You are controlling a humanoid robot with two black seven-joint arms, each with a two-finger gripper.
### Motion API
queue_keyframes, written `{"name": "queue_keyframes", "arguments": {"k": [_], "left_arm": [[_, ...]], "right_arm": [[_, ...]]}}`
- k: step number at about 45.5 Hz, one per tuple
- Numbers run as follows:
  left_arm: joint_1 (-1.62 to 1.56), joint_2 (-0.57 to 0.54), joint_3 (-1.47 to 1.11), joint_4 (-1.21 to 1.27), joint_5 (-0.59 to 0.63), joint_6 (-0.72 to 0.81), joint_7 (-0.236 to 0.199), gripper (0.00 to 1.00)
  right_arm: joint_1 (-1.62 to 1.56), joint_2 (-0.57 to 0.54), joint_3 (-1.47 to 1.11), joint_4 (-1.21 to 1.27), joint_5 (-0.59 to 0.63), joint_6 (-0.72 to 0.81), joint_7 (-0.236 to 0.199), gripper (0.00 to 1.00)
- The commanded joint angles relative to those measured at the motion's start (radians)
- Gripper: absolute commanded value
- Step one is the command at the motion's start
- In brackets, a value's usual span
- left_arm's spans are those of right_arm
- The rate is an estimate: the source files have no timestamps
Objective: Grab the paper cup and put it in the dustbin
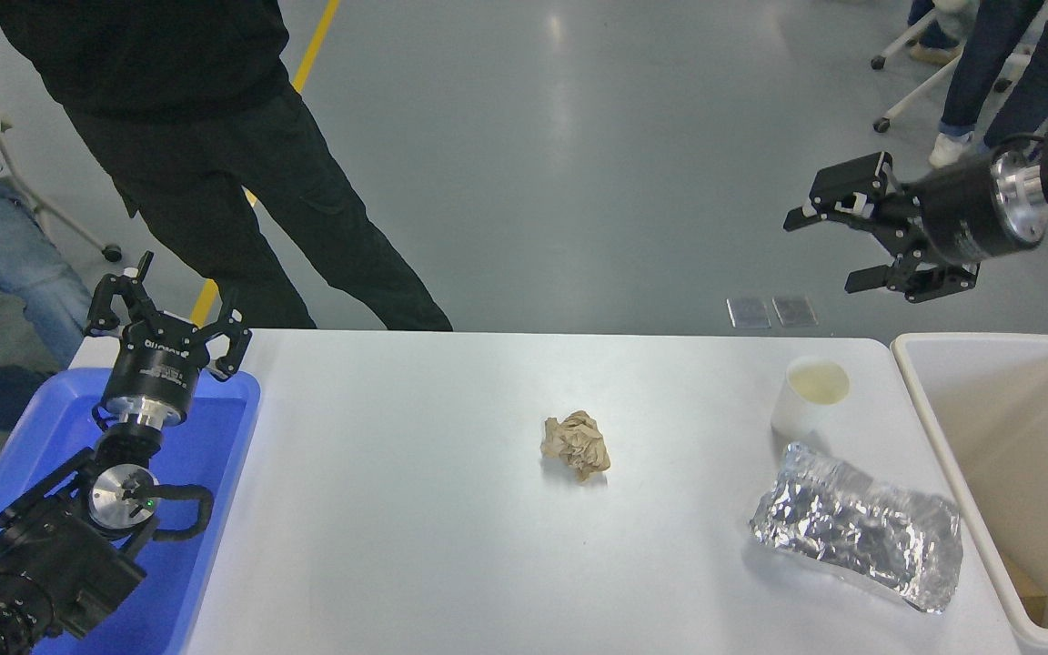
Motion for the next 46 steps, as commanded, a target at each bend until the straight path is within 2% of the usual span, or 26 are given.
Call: {"name": "queue_keyframes", "arguments": {"k": [1, 6, 25, 46], "left_arm": [[0.000, 0.000, 0.000, 0.000, 0.000, 0.000, 0.000, 0.98], [-0.001, 0.000, 0.000, 0.000, 0.000, 0.000, 0.000, 0.98], [-0.001, 0.000, 0.001, -0.001, 0.000, 0.000, 0.002, 0.98], [-0.001, 0.000, 0.001, -0.001, 0.001, -0.001, 0.003, 0.98]], "right_arm": [[0.122, 0.125, -0.006, 0.035, -0.158, 0.033, -0.095, 1.00], [0.140, 0.153, -0.008, 0.046, -0.175, 0.033, -0.136, 1.00], [0.252, 0.159, -0.017, 0.112, -0.175, 0.033, -0.135, 1.00], [0.096, 0.153, -0.016, 0.063, -0.135, 0.033, -0.136, 1.00]]}}
